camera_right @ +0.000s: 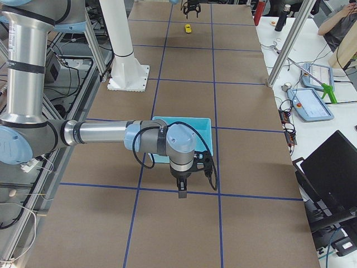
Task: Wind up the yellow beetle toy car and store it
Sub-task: 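Move the left gripper over the yellow beetle toy car and lower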
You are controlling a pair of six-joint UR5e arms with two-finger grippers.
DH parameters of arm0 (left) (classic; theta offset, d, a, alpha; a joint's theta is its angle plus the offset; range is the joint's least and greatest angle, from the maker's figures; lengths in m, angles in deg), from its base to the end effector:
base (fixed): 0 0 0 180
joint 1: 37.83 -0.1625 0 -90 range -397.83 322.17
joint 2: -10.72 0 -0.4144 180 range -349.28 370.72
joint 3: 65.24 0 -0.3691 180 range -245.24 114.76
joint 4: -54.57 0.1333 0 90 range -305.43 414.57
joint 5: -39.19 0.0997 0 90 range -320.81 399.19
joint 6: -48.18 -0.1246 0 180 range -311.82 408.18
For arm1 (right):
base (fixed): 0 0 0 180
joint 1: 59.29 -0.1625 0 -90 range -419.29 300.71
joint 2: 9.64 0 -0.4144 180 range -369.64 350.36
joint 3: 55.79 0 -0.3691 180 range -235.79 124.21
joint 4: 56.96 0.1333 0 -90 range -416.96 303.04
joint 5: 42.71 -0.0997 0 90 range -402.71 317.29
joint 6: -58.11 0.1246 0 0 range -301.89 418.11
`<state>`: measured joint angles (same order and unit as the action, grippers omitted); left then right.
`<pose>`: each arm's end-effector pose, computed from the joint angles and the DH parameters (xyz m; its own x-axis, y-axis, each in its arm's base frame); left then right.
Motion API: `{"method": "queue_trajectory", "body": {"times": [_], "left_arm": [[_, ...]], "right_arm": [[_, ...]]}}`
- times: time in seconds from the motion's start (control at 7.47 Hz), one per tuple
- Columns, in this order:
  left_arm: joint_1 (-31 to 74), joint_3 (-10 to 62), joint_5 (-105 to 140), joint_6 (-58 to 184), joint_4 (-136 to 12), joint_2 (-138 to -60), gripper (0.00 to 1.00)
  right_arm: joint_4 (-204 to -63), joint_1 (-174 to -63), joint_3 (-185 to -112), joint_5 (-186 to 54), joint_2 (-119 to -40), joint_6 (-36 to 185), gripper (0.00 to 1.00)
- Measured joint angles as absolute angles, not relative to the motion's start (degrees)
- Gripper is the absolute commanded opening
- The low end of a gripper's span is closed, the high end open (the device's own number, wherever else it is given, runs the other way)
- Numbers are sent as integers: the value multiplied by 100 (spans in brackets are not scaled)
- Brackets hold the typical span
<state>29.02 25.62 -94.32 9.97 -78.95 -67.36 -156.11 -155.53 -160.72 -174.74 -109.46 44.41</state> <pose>0.1172 -0.3950 0.6615 0.2047 0.9709 -0.1245 -0.5833 0.2231 0.7810 0.0920 -0.3822 0.6373 0.7381 -0.1109 0.6655 0.0683 0.9936 0.0897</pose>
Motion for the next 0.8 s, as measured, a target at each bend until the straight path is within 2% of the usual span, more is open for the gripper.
{"method": "queue_trajectory", "body": {"times": [0.8], "left_arm": [[2246, 2492, -9539, 1305, -8276, -6711, 100]], "right_arm": [[-15600, -15570, -16098, -17450, -10938, 4412, 100]]}}
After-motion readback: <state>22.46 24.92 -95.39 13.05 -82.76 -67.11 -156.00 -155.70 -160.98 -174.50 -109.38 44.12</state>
